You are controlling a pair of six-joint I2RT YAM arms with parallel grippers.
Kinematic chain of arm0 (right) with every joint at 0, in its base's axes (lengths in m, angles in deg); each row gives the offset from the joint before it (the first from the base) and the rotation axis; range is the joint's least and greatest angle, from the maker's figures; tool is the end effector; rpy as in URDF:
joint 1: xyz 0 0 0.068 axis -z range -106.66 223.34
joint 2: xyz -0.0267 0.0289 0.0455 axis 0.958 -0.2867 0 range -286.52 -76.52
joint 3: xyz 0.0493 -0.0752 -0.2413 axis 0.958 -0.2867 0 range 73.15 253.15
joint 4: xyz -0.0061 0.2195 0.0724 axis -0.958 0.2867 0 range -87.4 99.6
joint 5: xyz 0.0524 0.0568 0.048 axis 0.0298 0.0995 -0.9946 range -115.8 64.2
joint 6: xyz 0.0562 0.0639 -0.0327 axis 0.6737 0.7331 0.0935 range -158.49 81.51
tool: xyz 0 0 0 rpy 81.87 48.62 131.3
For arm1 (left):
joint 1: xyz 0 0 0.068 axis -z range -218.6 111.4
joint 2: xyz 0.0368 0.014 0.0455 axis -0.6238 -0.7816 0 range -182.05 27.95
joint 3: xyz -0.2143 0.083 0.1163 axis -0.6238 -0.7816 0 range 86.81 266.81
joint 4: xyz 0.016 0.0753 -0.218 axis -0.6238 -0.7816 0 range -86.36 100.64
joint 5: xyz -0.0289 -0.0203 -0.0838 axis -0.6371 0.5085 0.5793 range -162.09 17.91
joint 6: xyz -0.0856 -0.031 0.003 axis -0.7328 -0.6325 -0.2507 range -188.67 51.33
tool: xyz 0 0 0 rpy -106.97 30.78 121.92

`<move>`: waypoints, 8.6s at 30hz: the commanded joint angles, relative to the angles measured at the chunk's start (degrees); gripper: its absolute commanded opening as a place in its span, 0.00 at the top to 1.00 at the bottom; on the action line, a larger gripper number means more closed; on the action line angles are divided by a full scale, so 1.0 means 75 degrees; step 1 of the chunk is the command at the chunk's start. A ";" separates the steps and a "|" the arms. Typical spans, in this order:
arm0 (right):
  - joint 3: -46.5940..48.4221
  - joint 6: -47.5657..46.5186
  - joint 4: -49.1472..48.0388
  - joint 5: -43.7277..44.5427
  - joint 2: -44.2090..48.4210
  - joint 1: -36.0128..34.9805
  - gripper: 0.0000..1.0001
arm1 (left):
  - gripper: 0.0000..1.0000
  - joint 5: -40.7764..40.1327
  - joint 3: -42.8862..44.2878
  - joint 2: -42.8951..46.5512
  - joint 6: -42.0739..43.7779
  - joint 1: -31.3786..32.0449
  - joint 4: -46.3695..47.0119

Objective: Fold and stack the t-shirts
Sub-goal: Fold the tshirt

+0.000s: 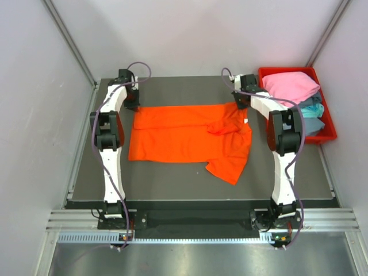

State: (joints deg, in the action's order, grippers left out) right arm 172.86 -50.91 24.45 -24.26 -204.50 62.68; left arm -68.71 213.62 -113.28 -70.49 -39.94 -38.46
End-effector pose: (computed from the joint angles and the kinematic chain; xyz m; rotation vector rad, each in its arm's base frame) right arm 0.4801 0.0881 0.1418 -0.4776 2.3988 -0.0465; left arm 0.5034 0.0071 0.1350 -0.0554 2.6781 -0.0815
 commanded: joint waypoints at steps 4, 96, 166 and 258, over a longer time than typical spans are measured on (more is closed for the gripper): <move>0.1060 -0.0019 -0.0627 0.0193 -0.0373 -0.0009 1.00 | 1.00 -0.0693 0.0857 -0.0388 -0.0084 -0.0067 0.0933; -0.7833 -0.3699 0.1611 -0.2210 0.6729 -0.3970 0.56 | 0.39 -0.0157 -0.7567 0.7440 -0.1081 -0.0465 0.0371; -0.5841 -0.3300 0.1575 -0.1049 0.7279 -0.1756 1.00 | 1.00 0.2057 -0.7462 0.6771 -0.1292 -0.1321 -0.0297; -0.2571 -0.2867 -0.0897 0.1024 0.3764 -0.0806 1.00 | 1.00 0.1987 -0.2307 0.2659 -0.0413 -0.0700 -0.0145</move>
State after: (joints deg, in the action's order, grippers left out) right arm 149.80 -72.88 22.06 -19.60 -175.60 55.10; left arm -54.11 191.78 -92.87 -75.08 -46.13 -40.75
